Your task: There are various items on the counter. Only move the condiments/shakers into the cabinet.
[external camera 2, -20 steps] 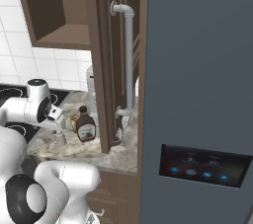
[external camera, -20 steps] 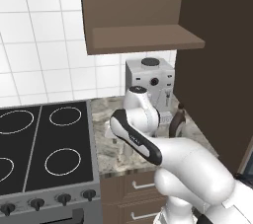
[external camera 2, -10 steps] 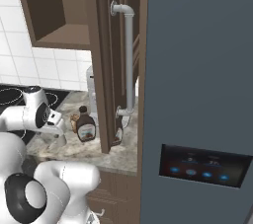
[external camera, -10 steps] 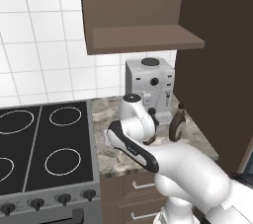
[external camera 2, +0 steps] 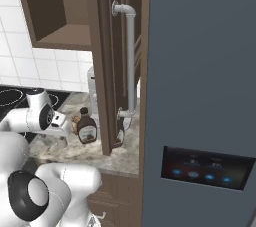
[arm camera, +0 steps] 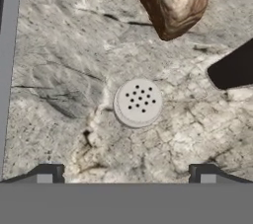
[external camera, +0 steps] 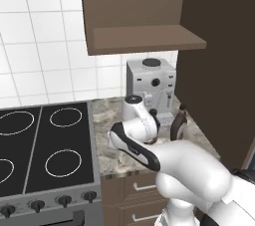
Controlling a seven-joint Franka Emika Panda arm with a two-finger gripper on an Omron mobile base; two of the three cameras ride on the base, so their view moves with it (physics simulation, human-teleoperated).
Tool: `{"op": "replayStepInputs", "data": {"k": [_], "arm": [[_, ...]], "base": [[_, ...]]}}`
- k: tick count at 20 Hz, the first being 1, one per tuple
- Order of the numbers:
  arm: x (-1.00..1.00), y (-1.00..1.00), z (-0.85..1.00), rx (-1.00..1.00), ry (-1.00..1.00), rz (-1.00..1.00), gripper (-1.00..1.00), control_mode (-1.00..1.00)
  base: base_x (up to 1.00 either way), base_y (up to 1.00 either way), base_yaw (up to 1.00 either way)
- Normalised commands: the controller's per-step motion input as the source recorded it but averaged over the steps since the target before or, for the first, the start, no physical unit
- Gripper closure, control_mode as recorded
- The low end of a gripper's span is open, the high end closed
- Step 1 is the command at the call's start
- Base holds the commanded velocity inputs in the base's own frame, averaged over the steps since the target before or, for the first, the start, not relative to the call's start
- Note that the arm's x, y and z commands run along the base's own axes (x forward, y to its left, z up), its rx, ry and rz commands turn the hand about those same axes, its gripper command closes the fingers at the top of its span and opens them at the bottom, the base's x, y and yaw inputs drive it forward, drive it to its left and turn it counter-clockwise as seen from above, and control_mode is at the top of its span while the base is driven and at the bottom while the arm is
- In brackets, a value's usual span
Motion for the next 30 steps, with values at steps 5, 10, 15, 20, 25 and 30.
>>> {"op": "replayStepInputs", "data": {"k": [5, 10, 15, 20, 25, 30], "arm": [[0.00, -0.11, -0.13, 0.00, 0.00, 0.07, -1.00, -1.00], [0.02, 0.00, -0.28, 0.00, -0.01, 0.07, -1.00, -1.00], [0.21, 0.00, -0.18, 0.00, -0.03, 0.02, -1.00, -1.00], [0.27, 0.00, -0.14, 0.00, -0.05, 0.01, -1.00, -1.00], [0.17, 0.00, -0.05, 0.01, -0.06, 0.01, -1.00, -1.00], [0.12, 0.00, -0.05, 0.00, -0.02, 0.00, -1.00, -1.00]], "base": [[0.00, 0.00, 0.00], [0.00, 0.00, 0.00], [0.00, 0.00, 0.00], [0.00, 0.00, 0.00], [0.00, 0.00, 0.00], [0.00, 0.00, 0.00]]}}
